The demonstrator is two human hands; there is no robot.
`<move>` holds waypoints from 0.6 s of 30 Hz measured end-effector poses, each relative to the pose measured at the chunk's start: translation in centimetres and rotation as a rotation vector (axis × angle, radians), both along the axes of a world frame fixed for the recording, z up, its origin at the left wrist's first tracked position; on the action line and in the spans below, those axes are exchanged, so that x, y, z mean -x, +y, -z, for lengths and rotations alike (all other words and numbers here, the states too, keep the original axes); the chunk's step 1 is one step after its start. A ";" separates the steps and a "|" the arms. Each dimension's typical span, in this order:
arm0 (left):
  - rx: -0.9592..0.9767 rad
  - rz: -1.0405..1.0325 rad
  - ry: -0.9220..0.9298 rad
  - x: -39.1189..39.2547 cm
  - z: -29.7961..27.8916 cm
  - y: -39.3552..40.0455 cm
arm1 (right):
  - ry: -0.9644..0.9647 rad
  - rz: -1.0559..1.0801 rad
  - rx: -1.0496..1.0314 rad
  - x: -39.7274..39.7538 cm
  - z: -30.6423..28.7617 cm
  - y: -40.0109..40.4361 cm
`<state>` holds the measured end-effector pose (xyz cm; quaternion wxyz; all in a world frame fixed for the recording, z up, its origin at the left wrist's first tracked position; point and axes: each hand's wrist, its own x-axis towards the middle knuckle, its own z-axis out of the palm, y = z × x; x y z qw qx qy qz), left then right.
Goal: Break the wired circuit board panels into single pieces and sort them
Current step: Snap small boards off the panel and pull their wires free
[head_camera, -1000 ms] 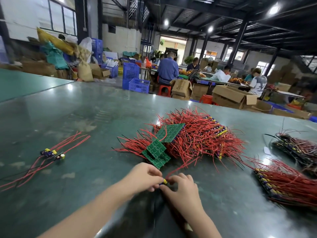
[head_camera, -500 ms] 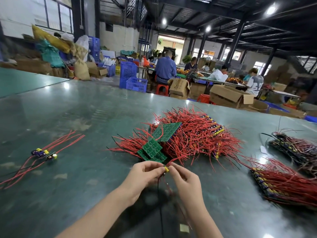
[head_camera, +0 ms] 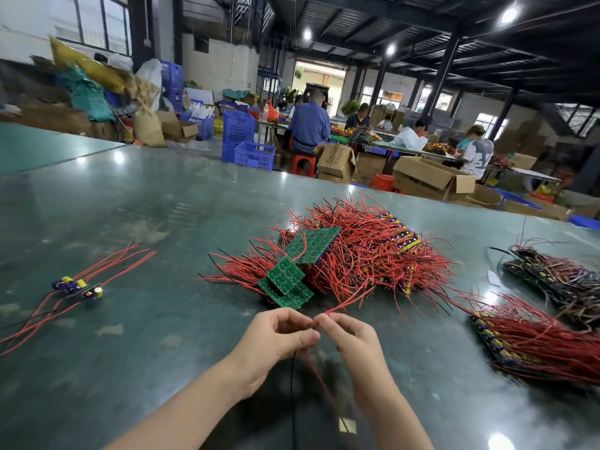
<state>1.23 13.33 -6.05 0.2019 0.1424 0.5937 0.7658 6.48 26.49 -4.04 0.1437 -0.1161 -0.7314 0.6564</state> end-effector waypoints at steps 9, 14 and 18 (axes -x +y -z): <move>0.006 0.088 -0.049 0.3 -0.1 -0.2 | 0.020 0.026 0.263 -0.1 0.0 0.3; 0.083 0.104 0.007 0.7 -0.2 -0.3 | 0.025 0.017 0.073 0.1 0.3 0.9; 0.129 0.041 0.074 0.6 -0.2 -0.1 | 0.100 -0.006 0.052 0.2 0.0 0.5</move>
